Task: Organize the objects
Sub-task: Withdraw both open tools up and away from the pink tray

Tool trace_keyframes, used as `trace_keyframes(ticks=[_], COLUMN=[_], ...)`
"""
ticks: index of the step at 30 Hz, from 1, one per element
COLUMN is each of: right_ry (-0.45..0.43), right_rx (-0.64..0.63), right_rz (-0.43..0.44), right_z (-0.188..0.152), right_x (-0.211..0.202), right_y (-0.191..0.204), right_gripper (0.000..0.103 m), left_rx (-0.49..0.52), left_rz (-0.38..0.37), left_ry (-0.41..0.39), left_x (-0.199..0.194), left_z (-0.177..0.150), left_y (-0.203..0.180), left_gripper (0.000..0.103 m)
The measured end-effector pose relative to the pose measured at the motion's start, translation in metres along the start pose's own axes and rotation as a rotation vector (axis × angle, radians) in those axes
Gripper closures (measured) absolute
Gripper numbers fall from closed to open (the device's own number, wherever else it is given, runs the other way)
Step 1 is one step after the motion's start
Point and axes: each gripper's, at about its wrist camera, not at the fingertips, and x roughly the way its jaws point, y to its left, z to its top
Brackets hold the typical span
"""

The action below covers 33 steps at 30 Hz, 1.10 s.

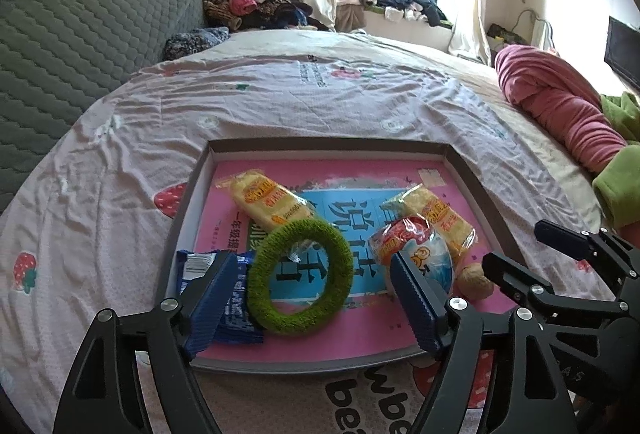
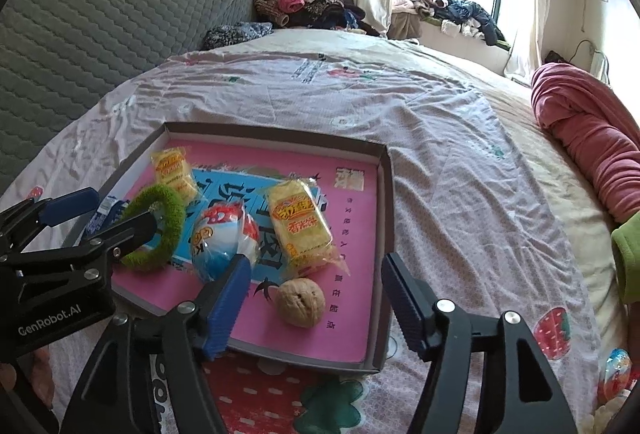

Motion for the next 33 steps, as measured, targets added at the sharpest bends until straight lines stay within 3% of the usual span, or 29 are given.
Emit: trace_keyframes(ticks=[7,14,16,22,33], right_ry=[-0.072,-0.113,-0.129,-0.13,-0.16], right_rx=[0.005,0.028,0.033,0.041,0.068], right_rz=[-0.018,-0.014,-0.013,-0.015,0.016], right_z=[0.009,0.012,0.011,0.003,0.01], right_x=[-0.03,-0.065,-0.074,-0.093,-0.147], right_y=[0.004,0.007,0.008,0.011,0.015], right_gripper=[0.021,0.016,0.008,0.007,0.001], left_rx=[-0.007,-0.016,-0.015,-0.02,-0.044], left_rz=[0.011,0.032,0.034,0.058,0.097], left_ry=[-0.041,-0.08,-0.084,-0.074,-0.15], left_x=[-0.025,-0.061,-0.069,-0.09,-0.155], left_z=[0.007,0.01,0.009,0.002,0.007], left_y=[0.003,0.007,0.009,0.016,0.033], left_gripper=[0.015,0.001,0.001,0.001,0.001])
